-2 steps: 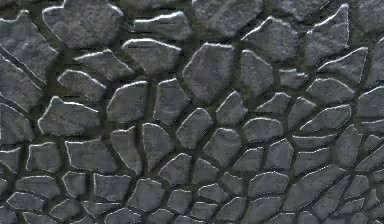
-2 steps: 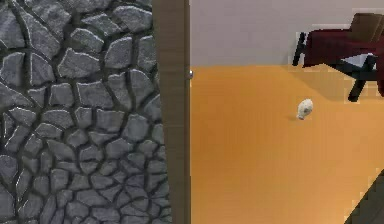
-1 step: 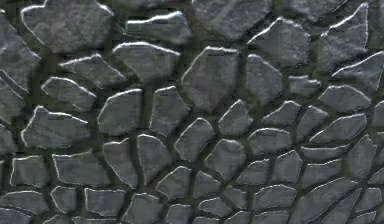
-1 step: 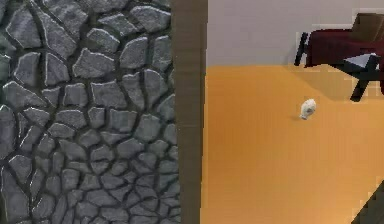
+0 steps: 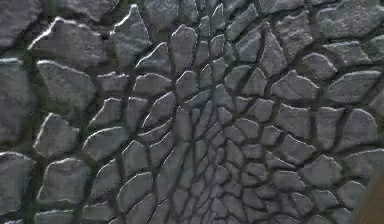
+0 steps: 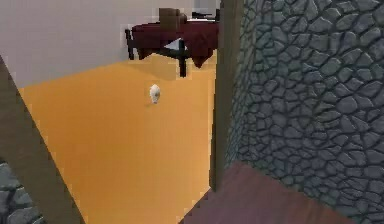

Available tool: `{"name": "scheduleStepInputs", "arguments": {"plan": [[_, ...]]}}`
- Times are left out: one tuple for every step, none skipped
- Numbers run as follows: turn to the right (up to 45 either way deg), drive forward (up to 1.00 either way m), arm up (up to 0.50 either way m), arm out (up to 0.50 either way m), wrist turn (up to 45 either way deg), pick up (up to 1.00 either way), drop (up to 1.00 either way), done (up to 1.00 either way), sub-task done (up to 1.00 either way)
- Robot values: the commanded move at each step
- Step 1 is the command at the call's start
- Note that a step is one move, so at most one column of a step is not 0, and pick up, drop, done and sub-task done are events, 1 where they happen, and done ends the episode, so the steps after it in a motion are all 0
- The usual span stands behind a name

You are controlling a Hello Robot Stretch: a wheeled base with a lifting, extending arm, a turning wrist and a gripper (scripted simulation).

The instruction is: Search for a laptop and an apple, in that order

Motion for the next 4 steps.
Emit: {"name": "scheduleStepInputs", "arguments": {"plan": [[45.0,0.0,0.0,0.0,0.0,0.0,0.0,0.0,0.0],[39.0,0.0,0.0,0.0,0.0,0.0,0.0,0.0,0.0],[0.0,0.6,0.0,0.0,0.0,0.0,0.0,0.0,0.0],[6.0,0.0,0.0,0.0,0.0,0.0,0.0,0.0,0.0]]}}
